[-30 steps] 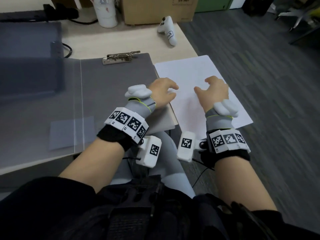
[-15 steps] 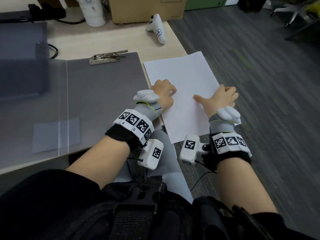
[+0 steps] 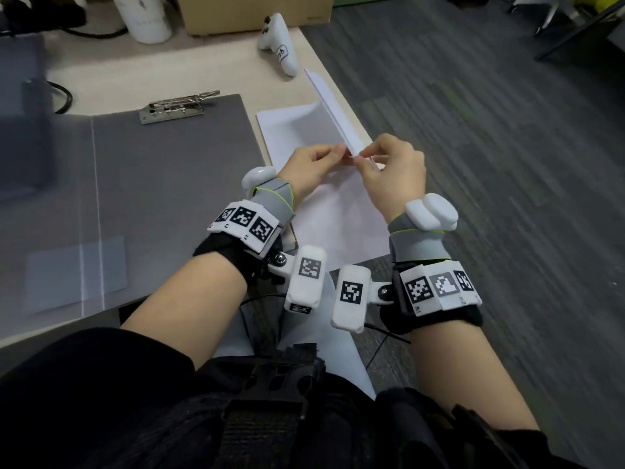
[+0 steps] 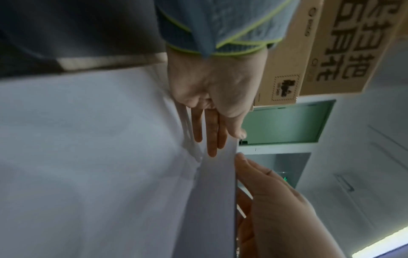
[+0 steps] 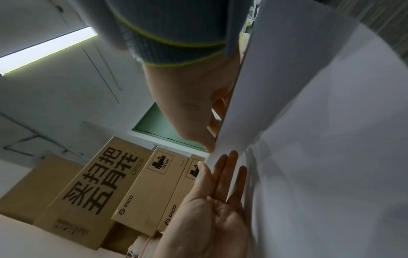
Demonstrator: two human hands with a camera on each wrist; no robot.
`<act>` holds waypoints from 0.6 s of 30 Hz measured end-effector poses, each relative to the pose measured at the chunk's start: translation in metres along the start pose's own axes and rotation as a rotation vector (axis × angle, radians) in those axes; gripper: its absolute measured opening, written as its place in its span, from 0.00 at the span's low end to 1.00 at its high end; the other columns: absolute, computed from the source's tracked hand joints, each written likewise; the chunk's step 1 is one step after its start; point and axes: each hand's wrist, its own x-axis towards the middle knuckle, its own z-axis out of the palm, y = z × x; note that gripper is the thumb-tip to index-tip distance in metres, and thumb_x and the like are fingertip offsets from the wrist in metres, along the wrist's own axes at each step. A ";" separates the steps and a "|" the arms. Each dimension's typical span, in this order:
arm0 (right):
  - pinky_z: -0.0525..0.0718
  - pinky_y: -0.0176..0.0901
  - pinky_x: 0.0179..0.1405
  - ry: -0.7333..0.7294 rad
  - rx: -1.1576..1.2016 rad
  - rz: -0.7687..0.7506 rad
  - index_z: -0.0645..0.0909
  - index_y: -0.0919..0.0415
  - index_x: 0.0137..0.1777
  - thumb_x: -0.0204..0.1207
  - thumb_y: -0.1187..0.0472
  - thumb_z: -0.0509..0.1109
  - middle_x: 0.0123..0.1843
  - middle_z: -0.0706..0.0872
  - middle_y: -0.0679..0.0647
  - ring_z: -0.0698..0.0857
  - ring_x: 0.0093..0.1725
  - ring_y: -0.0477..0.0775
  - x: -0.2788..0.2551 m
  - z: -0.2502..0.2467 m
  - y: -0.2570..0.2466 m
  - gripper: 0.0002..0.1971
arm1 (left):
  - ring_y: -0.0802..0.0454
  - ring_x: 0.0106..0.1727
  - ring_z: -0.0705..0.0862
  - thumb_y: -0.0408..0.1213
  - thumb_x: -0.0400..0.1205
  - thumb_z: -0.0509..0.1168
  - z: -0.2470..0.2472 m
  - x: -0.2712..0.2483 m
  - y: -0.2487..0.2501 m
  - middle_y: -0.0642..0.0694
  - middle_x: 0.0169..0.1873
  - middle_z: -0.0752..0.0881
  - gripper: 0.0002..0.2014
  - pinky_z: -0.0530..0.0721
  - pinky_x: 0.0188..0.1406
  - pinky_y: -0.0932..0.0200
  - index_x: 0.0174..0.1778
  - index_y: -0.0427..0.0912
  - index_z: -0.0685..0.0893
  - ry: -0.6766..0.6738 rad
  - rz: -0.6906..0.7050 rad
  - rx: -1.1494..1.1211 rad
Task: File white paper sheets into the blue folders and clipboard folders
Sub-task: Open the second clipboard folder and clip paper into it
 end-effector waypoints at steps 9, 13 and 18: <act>0.84 0.57 0.54 -0.023 0.075 0.010 0.86 0.58 0.46 0.68 0.55 0.77 0.50 0.90 0.54 0.87 0.54 0.55 -0.003 -0.001 -0.003 0.09 | 0.66 0.29 0.86 0.32 0.85 0.58 0.002 -0.002 0.000 0.56 0.21 0.87 0.12 0.83 0.37 0.73 0.34 0.39 0.79 -0.002 0.002 -0.151; 0.84 0.56 0.55 -0.028 0.078 0.015 0.86 0.57 0.45 0.67 0.55 0.77 0.50 0.90 0.54 0.87 0.54 0.54 -0.003 -0.001 -0.006 0.09 | 0.63 0.28 0.86 0.31 0.85 0.58 0.001 -0.001 -0.001 0.51 0.25 0.85 0.14 0.82 0.35 0.68 0.33 0.40 0.79 0.017 -0.007 -0.164; 0.84 0.55 0.55 -0.037 0.074 0.029 0.86 0.57 0.45 0.67 0.55 0.77 0.49 0.90 0.53 0.87 0.54 0.53 -0.004 -0.001 -0.008 0.09 | 0.63 0.28 0.87 0.29 0.85 0.57 0.000 0.001 -0.002 0.55 0.21 0.85 0.14 0.84 0.39 0.69 0.33 0.39 0.79 0.016 -0.007 -0.184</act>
